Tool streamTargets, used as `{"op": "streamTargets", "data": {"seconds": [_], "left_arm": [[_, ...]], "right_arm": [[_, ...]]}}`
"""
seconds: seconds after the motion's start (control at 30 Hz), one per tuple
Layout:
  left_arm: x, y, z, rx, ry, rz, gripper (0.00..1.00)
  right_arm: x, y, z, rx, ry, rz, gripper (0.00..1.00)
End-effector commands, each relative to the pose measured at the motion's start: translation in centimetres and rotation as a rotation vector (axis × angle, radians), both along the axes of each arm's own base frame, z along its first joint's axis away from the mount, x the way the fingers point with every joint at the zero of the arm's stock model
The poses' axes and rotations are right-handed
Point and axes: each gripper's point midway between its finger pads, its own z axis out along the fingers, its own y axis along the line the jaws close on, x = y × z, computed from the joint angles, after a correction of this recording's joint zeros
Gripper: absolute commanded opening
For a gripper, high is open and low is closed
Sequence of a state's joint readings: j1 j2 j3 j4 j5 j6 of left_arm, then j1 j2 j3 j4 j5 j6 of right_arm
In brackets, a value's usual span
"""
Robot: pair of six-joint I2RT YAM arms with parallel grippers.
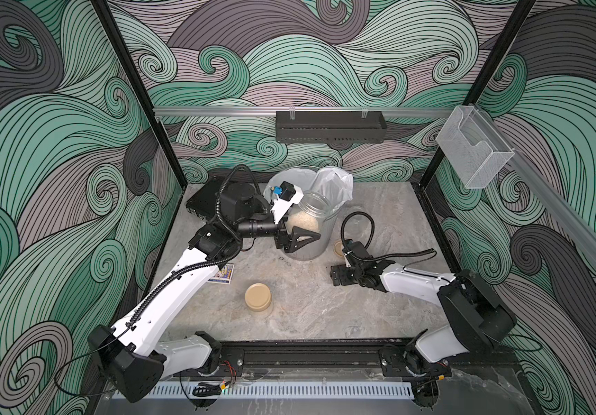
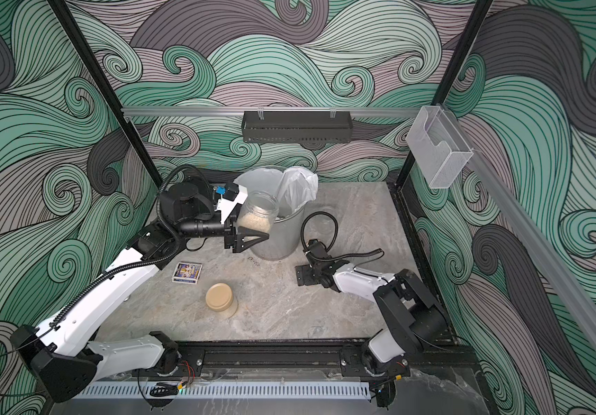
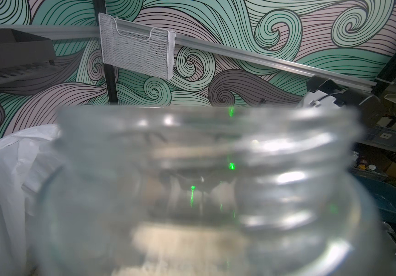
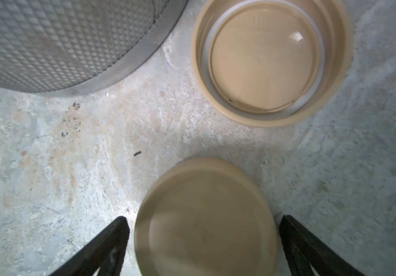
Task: Empty moldy rice from jars
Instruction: Place the lid at the center of the board, then pour the moldy rice from the jar into the trash bin.
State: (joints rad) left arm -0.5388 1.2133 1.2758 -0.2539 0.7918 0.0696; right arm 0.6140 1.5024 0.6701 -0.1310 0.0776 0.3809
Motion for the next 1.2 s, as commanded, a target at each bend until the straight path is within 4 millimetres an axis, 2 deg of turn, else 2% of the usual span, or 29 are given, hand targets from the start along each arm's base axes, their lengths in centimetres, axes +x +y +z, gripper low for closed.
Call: {"op": "streamTargets", "data": {"seconds": [0.0,0.2,0.37,0.47,0.57,0.7,0.77,0.9,1.03,1.17], "left_arm": [[0.0,0.3,2.8,-0.051,-0.117,0.008,0.12],[1.0,0.6,2.9,-0.039,-0.147,0.035,0.12],[2.5,1.5,3.7,-0.032,-0.181,0.070,0.12],[3.5,1.9,3.9,-0.028,-0.199,0.086,0.12],[4.6,2.0,3.8,-0.019,-0.218,0.096,0.12],[6.8,1.8,3.1,0.032,-0.240,0.097,0.13],[7.7,1.7,2.4,0.081,-0.251,0.096,0.13],[10.2,1.4,1.0,0.149,-0.273,0.111,0.14],[12.9,1.3,0.3,0.199,-0.319,0.147,0.15],[14.8,1.0,0.1,0.226,-0.330,0.162,0.15]], "right_arm": [[-0.1,0.2,1.9,0.021,-0.019,0.009,0.99],[0.3,0.5,6.0,0.047,-0.077,0.031,0.99],[-0.1,-0.6,10.0,0.057,-0.134,0.017,0.99],[-0.3,-1.5,13.4,0.065,-0.194,0.026,0.99],[0.0,-3.3,17.7,0.068,-0.288,0.013,0.99],[1.2,-4.9,24.8,0.146,-0.448,0.018,0.99],[1.7,-4.2,28.3,0.192,-0.516,0.100,0.99],[2.4,-1.3,34.6,0.256,-0.635,0.302,0.99],[4.1,0.3,40.0,0.308,-0.796,0.364,0.97],[4.0,3.3,42.9,0.398,-0.828,0.540,0.90]]}}
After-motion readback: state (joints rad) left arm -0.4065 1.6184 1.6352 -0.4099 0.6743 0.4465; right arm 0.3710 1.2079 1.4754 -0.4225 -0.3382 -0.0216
